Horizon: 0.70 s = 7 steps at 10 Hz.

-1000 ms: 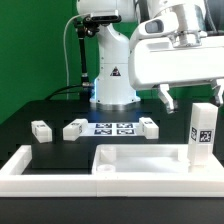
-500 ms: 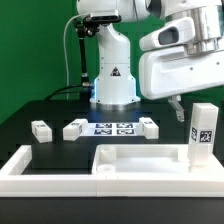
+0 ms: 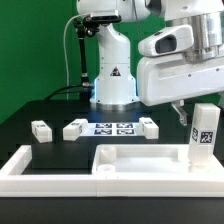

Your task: Assemble desk

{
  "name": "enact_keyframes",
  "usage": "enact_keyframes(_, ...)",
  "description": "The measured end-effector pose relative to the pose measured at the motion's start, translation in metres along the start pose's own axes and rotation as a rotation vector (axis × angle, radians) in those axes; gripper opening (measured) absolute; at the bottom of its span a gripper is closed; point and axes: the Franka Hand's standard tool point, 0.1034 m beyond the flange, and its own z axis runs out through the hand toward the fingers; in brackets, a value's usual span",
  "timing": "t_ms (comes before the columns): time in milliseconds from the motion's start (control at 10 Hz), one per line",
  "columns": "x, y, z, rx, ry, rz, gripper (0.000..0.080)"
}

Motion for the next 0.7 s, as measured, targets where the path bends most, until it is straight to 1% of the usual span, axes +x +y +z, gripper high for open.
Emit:
enact_keyframes(100, -0.0001, 0.002, -0.0001, -0.005, 0.0, 0.006, 0.04)
enact_keyframes(200, -0.0004, 0.0052, 0.0001, -0.008, 0.0, 0.115, 0.0301)
enact_keyframes(400, -0.0004, 0.0062, 0.0001, -0.009, 0.0, 0.259, 0.0301)
enact_keyframes(500, 0.0002, 0.0063, 0.0011, -0.008, 0.013, 0.378, 0.03)
enact_keyframes(600, -0.0001, 0.0079, 0.0019, -0.013, 0.052, 0.58, 0.03)
enact_keyframes(700, -0.0018, 0.0077, 0.0019, -0.005, 0.066, 0.699, 0.03)
